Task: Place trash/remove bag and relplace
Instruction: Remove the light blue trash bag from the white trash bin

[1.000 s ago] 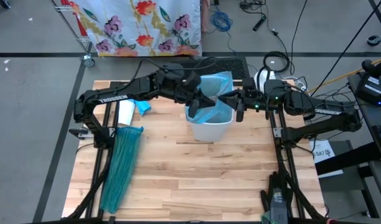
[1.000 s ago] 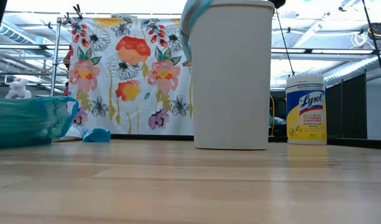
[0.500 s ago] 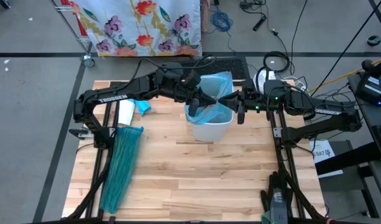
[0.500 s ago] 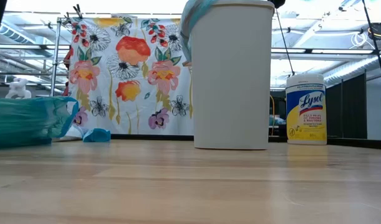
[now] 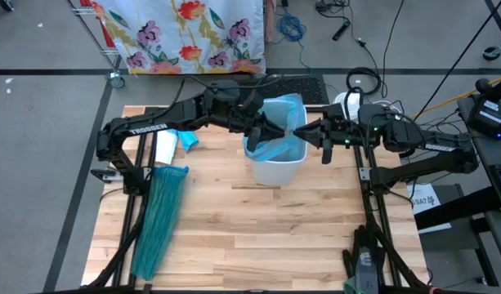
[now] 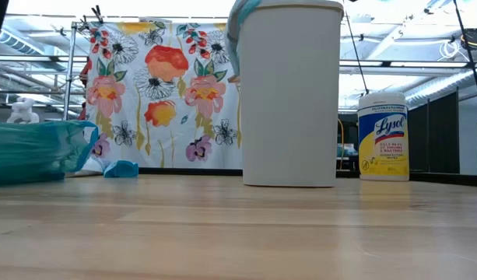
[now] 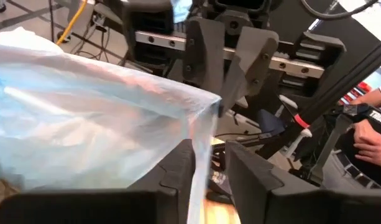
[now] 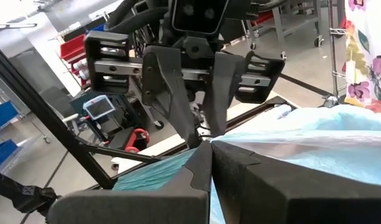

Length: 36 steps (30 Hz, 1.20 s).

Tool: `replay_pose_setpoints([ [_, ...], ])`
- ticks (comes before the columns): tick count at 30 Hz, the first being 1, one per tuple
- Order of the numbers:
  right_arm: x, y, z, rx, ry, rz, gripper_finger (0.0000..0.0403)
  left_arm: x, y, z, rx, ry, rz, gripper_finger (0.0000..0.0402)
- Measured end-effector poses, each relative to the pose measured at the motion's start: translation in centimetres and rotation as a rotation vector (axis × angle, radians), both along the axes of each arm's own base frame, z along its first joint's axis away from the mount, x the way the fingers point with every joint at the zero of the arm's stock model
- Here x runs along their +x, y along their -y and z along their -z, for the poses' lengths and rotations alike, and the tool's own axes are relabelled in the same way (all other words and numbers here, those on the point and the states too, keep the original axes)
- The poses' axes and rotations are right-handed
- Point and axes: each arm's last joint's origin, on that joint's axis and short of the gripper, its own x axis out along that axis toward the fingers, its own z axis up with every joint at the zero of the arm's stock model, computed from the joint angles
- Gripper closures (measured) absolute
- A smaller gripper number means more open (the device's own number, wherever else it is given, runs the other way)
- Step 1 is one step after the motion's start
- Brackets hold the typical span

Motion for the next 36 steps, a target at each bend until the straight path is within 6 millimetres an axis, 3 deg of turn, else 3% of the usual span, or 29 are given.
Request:
replay_pose_setpoints([
  [6,-0.07,-0.05,0.1,0.011,-0.011,-0.005,0.0403,-0.04,-0.51,-0.28,0.007,0.029,-0.013,0.029],
  [36,0.5,0.06,0.73,-0.032,-0.065,0.041,0.0403,-0.02,-0.2,0.58,-0.012,-0.049,-0.004,0.0291],
])
